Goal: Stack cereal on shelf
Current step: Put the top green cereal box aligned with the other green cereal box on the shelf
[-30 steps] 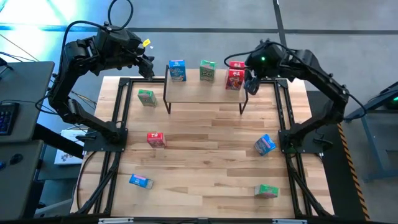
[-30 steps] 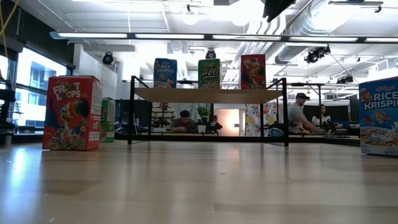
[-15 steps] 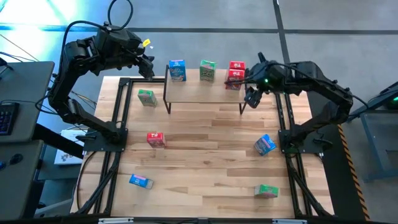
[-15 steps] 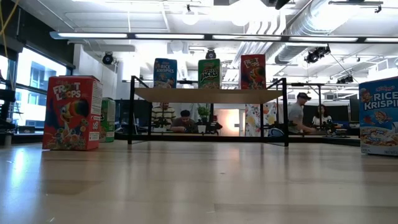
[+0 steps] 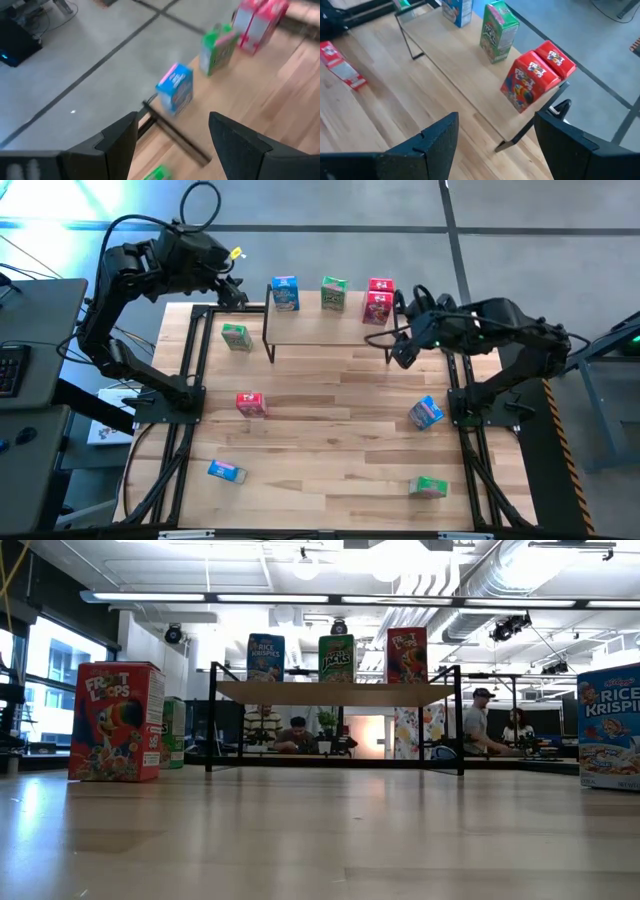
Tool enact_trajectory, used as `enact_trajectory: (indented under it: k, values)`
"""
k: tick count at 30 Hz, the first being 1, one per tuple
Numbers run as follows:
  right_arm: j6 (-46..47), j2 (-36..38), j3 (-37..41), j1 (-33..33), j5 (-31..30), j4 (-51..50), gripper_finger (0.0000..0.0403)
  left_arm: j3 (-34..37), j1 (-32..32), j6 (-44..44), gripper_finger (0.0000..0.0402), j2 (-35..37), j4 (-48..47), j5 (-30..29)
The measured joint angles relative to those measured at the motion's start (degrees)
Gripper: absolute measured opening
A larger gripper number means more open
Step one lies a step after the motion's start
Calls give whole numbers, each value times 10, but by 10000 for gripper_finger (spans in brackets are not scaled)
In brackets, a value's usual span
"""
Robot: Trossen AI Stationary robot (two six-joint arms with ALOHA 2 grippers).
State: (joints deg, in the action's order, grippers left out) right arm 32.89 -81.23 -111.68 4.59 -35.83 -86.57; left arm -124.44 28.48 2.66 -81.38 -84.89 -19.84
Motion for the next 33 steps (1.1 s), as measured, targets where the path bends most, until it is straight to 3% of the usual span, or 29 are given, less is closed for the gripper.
enact_trajectory:
  k: [4,9,13,29,33]
  values:
    - [24,0,0,18,-8,-4,252,0,13,-49,234,0,-53,0]
    - [32,0,0,27,-8,-7,252,24,19,-164,234,8,-51,36]
    - [32,0,0,26,-11,-9,252,56,19,-198,234,27,-50,48]
    - [-4,0,0,25,-31,-25,252,301,62,-348,234,77,-36,85]
    - [-19,0,0,25,-31,-25,252,348,86,-373,234,77,-15,119]
